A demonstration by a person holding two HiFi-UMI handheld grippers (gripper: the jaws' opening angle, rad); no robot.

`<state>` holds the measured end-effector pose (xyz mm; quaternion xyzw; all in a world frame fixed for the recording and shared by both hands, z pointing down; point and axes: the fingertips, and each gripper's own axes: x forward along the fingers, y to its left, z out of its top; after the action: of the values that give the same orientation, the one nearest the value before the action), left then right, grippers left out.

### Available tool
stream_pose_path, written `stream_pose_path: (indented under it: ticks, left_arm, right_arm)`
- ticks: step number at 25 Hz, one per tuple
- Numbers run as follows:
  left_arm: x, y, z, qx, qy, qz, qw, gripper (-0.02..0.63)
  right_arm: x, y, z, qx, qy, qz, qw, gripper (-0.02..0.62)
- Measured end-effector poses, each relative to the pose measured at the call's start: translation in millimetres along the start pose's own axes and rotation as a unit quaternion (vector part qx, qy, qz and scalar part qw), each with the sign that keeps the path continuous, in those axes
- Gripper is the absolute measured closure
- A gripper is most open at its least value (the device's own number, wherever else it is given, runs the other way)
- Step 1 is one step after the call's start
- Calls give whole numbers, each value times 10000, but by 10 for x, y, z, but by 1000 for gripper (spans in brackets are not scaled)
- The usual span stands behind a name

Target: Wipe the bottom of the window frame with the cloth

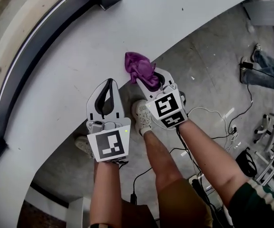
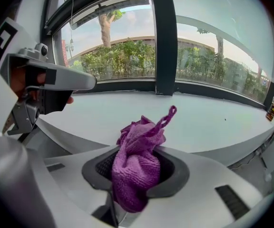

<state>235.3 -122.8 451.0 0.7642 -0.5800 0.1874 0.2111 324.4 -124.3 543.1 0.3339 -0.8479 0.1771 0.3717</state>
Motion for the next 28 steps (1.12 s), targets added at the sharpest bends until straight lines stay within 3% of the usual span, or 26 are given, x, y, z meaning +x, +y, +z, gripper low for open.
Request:
stream_pose_path:
  ticks: [10,18,25,28]
  left_arm:
    - [-82,155,-60,-74,-50,229,9997,601]
    - [-430,615,-159,-208,-246,546,9980,601]
    - [-410,674,-73,-303,-292,718,9965,600]
    - [-521,788,-92,-306,-332,798,9958,600]
  right_arm:
    - [18,78,-1,-205,-100,78,9997,445]
    - [47,280,21,-272,-53,-158,9995,446]
    - [29,33,-21,-275,68,-335,9990,446]
    - [39,140,28,-380,75,-301,9988,446]
